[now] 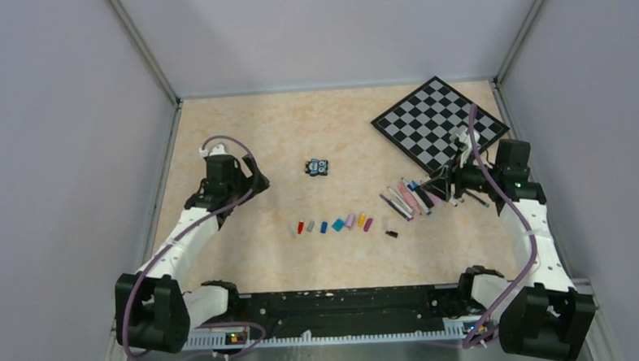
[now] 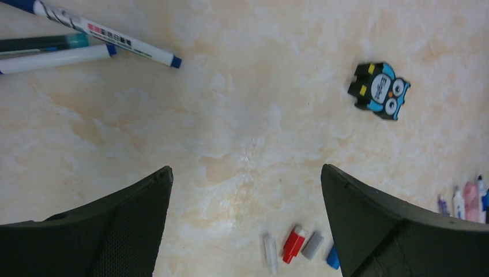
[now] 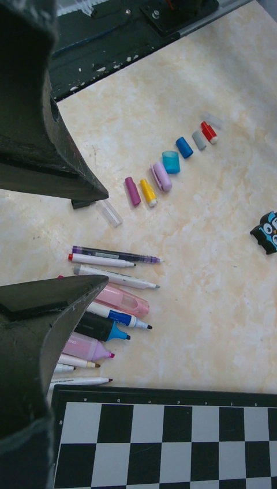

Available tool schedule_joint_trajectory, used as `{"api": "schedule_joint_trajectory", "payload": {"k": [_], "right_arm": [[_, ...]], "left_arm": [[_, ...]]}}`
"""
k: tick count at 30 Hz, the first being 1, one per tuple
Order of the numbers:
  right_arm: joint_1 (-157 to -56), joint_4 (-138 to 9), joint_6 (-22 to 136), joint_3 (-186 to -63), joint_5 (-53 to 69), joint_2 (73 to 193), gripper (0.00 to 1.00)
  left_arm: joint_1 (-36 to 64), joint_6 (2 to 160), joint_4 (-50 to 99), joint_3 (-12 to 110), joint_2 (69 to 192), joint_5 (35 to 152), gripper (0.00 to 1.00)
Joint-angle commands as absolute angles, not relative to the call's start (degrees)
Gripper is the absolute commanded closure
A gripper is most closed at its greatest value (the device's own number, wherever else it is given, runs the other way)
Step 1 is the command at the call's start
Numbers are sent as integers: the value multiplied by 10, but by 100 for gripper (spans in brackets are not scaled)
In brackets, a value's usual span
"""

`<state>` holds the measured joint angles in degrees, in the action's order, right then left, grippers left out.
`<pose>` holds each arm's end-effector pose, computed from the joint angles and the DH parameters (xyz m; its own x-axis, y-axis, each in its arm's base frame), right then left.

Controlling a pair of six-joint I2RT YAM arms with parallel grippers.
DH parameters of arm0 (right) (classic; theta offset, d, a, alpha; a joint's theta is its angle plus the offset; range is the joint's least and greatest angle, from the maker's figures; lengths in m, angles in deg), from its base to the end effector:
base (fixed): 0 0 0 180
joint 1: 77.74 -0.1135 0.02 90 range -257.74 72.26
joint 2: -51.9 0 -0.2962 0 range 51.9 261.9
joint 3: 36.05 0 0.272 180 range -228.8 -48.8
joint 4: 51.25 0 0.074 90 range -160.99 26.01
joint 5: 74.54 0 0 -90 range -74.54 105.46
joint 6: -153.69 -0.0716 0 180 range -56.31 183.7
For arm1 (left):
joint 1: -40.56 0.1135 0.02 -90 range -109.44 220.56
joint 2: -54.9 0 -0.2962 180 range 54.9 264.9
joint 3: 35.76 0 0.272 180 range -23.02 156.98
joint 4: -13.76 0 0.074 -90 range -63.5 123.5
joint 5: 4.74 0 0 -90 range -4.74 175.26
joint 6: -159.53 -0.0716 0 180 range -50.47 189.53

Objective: Open the pen caps
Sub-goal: Pick up the pen from the center of the board.

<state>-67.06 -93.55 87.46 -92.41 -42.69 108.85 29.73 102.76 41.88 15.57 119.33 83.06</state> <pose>0.2199 0.0204 0.2829 -0.4050 -0.1401 -0.9035 -0.7398 0.6310 0.2338 0.2623 -0.0474 0.2231 -0.6287 -0.4372 -0.6430 -0.2213 0.8934 -0.3910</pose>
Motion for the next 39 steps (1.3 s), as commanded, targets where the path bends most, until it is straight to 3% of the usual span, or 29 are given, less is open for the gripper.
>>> {"api": "schedule_joint_trajectory", "payload": {"k": [1, 15, 20, 39], "right_arm": [[-668, -917, 870, -949, -417, 1071, 51], [-668, -915, 872, -942, -402, 1069, 51], [-668, -913, 873, -940, -392, 1071, 51], [-668, -910, 872, -937, -385, 1073, 51]], "left_arm": [[341, 1094, 437, 228, 1222, 794, 2], [502, 1183, 478, 319, 1384, 790, 10], [531, 1187, 527, 388, 1463, 793, 27], [543, 1166, 594, 505, 1610, 778, 52]]}}
